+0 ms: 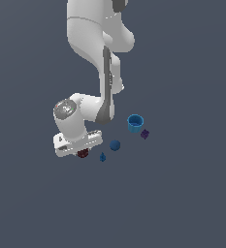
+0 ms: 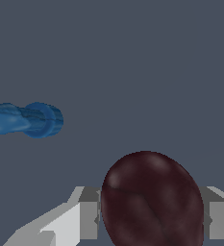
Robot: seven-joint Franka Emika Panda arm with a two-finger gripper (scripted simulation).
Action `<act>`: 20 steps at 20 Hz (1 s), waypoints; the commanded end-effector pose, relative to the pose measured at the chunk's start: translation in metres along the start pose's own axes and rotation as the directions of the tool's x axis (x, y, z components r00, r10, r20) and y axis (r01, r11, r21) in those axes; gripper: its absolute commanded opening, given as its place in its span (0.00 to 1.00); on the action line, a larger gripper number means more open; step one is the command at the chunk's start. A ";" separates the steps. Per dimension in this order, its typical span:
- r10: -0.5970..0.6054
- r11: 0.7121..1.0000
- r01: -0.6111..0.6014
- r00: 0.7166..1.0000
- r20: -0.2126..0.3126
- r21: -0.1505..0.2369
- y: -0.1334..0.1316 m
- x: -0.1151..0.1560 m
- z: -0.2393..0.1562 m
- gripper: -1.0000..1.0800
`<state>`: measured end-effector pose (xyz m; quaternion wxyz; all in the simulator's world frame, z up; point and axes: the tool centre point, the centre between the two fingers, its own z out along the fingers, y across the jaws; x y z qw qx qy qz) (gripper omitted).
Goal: Pick up a designated object from a clutter of objects.
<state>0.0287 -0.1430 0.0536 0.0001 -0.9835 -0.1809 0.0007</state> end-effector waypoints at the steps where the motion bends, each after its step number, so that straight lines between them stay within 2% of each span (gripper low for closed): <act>1: 0.000 1.000 0.000 1.000 -0.002 0.000 -0.005 -0.004 -0.012 0.00; 20: 0.000 1.000 0.000 1.000 -0.001 -0.001 -0.067 -0.055 -0.150 0.00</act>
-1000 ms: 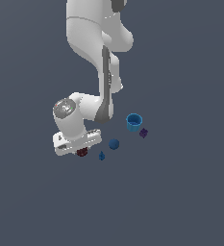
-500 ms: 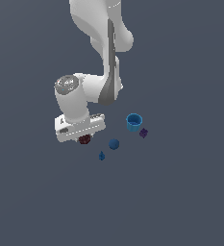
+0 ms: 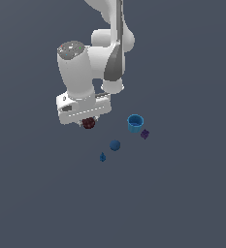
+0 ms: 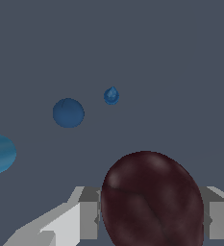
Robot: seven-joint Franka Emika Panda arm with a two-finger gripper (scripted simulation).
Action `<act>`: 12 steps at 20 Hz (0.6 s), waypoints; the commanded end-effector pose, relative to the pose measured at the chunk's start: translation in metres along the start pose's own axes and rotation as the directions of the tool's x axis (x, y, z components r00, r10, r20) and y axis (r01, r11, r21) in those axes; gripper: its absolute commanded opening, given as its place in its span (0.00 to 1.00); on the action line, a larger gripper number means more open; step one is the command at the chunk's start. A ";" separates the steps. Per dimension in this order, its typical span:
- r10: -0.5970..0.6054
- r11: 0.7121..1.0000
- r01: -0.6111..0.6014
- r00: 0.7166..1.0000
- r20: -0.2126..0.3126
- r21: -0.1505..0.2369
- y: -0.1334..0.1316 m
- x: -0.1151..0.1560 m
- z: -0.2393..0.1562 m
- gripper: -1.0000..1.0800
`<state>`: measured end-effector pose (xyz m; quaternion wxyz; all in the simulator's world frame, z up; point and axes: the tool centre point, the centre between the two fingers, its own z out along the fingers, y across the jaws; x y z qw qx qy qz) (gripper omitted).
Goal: Pick up a designated object from a clutter of objects.
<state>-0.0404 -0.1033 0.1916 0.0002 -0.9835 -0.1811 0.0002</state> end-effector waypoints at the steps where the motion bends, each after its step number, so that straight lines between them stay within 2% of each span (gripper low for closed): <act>1: 0.000 1.000 0.000 1.000 0.000 -0.001 -0.009 -0.007 -0.020 0.00; 12: 0.000 1.000 0.000 1.000 0.000 -0.002 -0.048 -0.039 -0.111 0.00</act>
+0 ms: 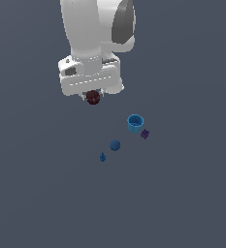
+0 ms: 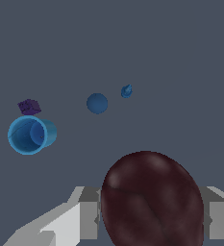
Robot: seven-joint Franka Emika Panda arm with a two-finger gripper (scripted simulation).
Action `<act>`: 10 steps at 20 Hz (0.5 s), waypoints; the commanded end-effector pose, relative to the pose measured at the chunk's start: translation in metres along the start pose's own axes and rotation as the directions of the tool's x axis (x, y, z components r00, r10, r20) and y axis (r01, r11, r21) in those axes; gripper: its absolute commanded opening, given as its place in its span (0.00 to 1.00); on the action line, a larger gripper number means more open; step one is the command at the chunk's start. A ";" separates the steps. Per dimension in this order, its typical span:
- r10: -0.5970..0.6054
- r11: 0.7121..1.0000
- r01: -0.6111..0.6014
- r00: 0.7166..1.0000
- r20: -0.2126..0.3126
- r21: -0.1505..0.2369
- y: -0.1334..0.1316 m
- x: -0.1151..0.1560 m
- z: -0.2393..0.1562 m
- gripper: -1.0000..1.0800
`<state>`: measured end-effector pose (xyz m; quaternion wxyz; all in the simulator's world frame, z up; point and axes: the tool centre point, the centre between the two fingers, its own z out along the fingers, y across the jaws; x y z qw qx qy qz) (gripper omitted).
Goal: Pick up a designated object from a clutter of objects.
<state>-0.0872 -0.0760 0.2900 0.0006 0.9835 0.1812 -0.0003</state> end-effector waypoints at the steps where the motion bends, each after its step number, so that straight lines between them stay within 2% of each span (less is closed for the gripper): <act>1: 0.000 1.000 0.000 1.000 0.000 0.000 -0.009 -0.007 -0.021 0.00; 10: 0.000 1.000 0.000 1.000 0.000 0.000 -0.032 -0.025 -0.078 0.00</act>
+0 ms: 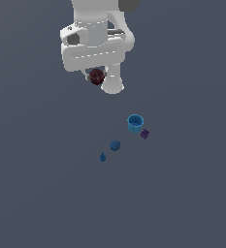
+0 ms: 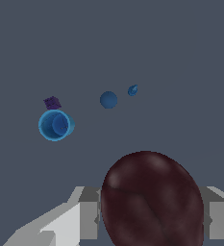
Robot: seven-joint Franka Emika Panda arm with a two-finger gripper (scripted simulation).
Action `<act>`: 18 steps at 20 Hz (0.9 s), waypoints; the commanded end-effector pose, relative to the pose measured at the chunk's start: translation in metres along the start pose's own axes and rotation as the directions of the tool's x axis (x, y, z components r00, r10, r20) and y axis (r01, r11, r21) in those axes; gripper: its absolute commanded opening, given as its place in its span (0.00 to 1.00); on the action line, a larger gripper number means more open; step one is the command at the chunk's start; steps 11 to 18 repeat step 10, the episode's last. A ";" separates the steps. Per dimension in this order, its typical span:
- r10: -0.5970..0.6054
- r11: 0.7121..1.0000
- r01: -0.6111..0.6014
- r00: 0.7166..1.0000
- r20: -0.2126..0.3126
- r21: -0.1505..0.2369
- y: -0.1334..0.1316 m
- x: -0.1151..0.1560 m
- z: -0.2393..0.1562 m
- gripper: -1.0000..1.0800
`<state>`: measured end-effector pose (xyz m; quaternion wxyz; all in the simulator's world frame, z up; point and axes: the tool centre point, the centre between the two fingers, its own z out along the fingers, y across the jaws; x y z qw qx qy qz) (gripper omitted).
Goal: Pick up a designated object from a clutter of objects.
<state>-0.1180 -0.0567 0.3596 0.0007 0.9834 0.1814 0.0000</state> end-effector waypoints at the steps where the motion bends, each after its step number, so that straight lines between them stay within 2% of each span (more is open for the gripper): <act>1: 0.000 1.000 0.000 1.000 0.000 0.000 -0.005 -0.004 -0.012 0.00; 8: 0.000 1.000 0.000 1.000 0.000 0.001 -0.012 -0.008 -0.030 0.00; 18: 0.000 1.000 0.000 1.000 0.000 0.001 -0.012 -0.008 -0.030 0.00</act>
